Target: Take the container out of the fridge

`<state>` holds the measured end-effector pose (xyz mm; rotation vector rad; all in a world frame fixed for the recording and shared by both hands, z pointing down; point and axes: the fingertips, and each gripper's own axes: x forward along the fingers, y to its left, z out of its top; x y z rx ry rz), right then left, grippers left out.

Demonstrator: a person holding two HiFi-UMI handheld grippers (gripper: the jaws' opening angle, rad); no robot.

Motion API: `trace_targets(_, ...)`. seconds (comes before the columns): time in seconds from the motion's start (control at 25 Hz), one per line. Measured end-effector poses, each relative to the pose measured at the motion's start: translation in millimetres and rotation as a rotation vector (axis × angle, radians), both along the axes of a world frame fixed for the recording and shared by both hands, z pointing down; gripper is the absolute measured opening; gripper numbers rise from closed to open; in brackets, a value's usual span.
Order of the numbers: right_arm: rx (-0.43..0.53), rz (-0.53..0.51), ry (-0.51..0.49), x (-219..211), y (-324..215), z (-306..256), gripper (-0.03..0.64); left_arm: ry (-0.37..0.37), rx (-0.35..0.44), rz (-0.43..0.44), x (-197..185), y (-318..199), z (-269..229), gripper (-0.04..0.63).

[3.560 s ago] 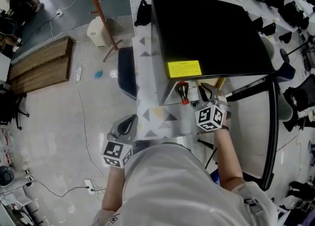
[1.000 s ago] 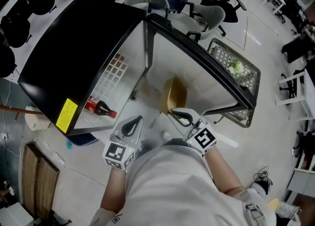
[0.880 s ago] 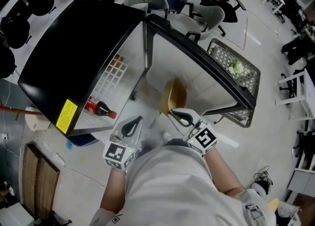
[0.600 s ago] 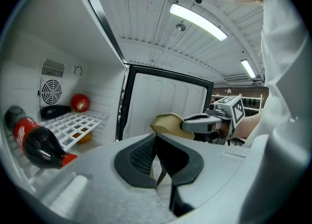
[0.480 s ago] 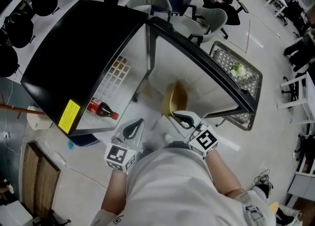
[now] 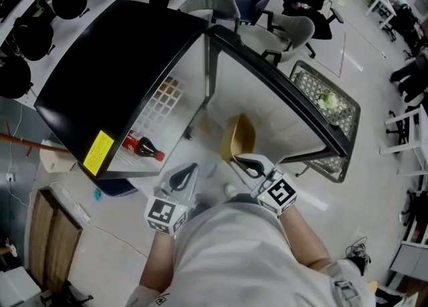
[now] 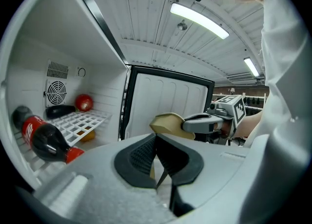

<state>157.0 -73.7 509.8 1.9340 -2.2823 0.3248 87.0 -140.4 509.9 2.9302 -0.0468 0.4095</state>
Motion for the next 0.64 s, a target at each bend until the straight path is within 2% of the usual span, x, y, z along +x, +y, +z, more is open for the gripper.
trace_targets(0.64, 0.023, -0.028, -0.002, -2.1, 7.1, -5.1, 0.021, 0.004, 0.004, -0.039, -9.2, 8.9, 1.9, 0.009)
